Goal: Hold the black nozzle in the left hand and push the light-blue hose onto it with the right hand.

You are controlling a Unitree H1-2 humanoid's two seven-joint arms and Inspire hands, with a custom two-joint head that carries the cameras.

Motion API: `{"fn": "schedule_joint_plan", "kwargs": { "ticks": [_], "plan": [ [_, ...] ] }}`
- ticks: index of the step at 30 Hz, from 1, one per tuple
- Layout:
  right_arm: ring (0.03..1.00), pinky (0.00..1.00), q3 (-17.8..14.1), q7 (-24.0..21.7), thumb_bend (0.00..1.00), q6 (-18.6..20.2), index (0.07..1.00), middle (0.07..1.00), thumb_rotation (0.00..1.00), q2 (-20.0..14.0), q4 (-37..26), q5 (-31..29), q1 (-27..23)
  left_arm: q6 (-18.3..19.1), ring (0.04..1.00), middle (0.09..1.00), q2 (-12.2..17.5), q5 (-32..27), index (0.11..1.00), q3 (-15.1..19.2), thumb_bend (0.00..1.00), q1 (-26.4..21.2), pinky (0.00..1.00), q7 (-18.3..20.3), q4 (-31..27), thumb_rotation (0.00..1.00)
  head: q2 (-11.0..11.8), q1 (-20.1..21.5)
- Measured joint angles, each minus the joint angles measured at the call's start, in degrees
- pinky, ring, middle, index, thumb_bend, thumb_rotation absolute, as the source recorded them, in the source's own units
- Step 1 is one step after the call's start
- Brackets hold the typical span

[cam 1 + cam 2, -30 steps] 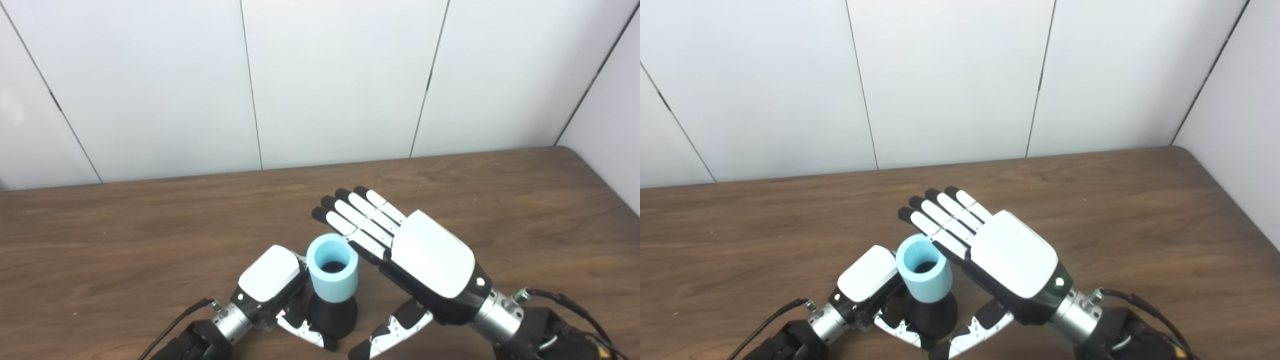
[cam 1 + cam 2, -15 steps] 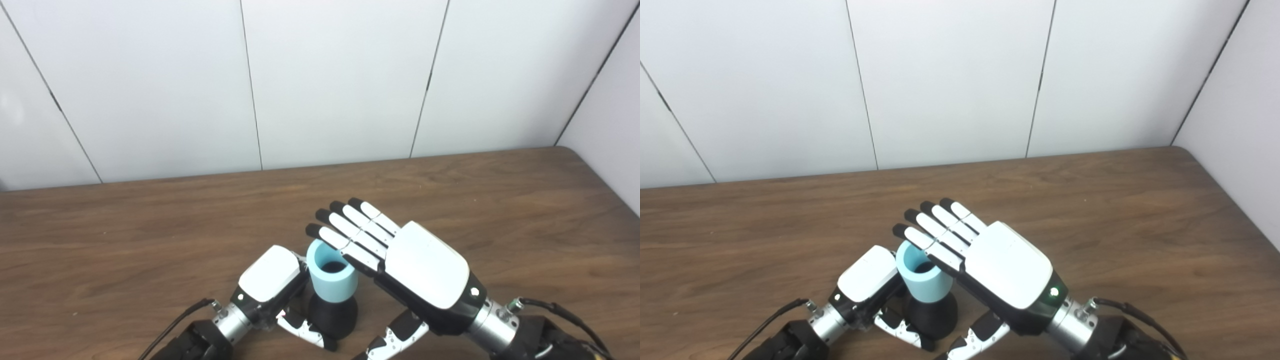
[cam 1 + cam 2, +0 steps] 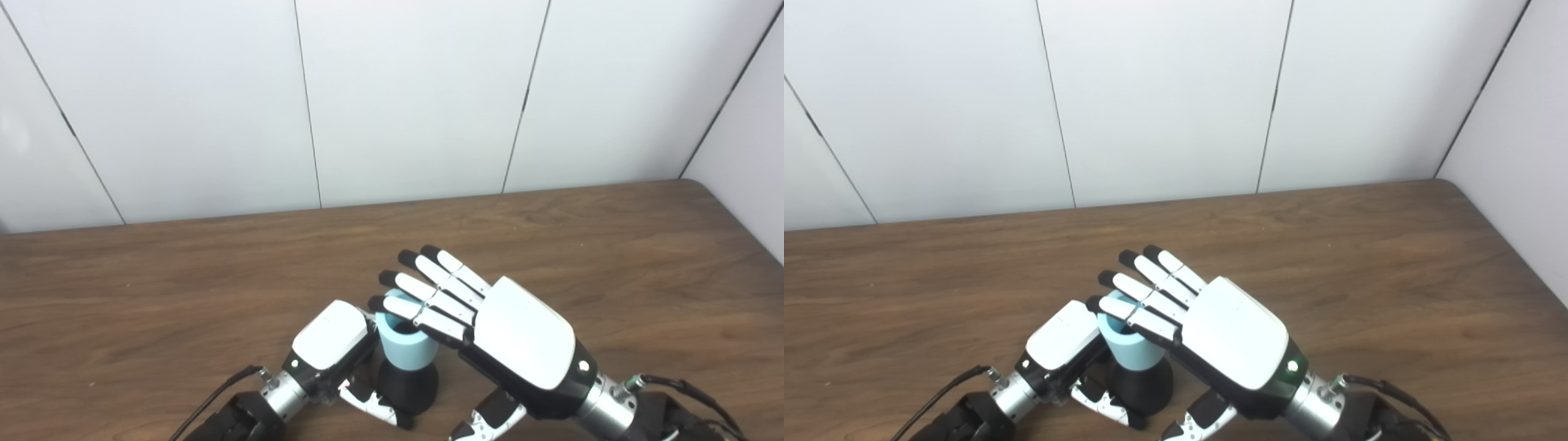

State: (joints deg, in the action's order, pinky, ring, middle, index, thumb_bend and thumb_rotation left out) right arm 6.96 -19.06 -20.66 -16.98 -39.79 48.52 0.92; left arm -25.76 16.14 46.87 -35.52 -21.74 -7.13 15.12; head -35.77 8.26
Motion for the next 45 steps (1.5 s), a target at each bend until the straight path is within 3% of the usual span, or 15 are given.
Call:
{"fn": "schedule_joint_plan", "kwargs": {
  "ticks": [7, 11, 16, 22, 27, 45],
  "plan": [
    [0.967, 1.0, 0.52, -0.62, 0.91, -0.14, 0.858, 0.923, 0.8, -0.22, 0.22, 0.28, 0.76, 0.01, 0.394, 0.487, 0.0, 0.0, 0.527, 0.02, 0.5, 0.0, 0.3, 0.01, 0.0, 0.0, 0.0, 0.0],
    [0.925, 0.9, 1.04, -3.33, 0.95, 0.8, 0.856, 0.913, 0.78, -0.75, -0.01, 0.51, 0.81, 0.01, 0.396, 0.492, 0.0, 0.0, 0.521, 0.02, 0.5, 0.01, 0.3, 0.01, 0.01, 0.0, -0.18, -0.17],
    [0.922, 0.89, 1.9, -7.91, 0.97, 4.79, 0.852, 0.911, 0.75, -0.76, -2.12, 0.72, -0.46, 0.01, 0.397, 0.493, 0.01, 0.0, 0.521, 0.02, 0.5, 0.02, 0.3, 0.0, 0.04, 0.0, -0.18, -0.18],
    [0.881, 0.8, 3.09, -11.12, 1.0, 8.31, 0.842, 0.898, 0.72, -1.03, -3.39, 0.77, -2.1, 0.01, 0.4, 0.497, 0.01, 0.0, 0.518, 0.03, 0.5, 0.03, 0.3, 0.01, 0.03, 0.0, -0.26, -0.26],
    [0.875, 0.76, 3.73, -11.14, 1.0, 9.0, 0.845, 0.893, 0.73, -1.07, -3.52, 1.47, -2.1, 0.01, 0.399, 0.498, 0.01, 0.0, 0.518, 0.04, 0.5, 0.04, 0.3, 0.01, 0.03, 0.0, -0.35, -0.18],
    [0.954, 0.85, 4.25, -8.51, 0.96, 9.24, 0.919, 0.965, 0.73, -1.05, -3.48, 3.05, 0.58, -0.26, 0.393, 0.492, 0.07, 0.0, 0.524, -0.02, 0.5, 0.09, 0.29, 0.03, 0.03, 0.0, -0.44, -0.18]
  ]
}}
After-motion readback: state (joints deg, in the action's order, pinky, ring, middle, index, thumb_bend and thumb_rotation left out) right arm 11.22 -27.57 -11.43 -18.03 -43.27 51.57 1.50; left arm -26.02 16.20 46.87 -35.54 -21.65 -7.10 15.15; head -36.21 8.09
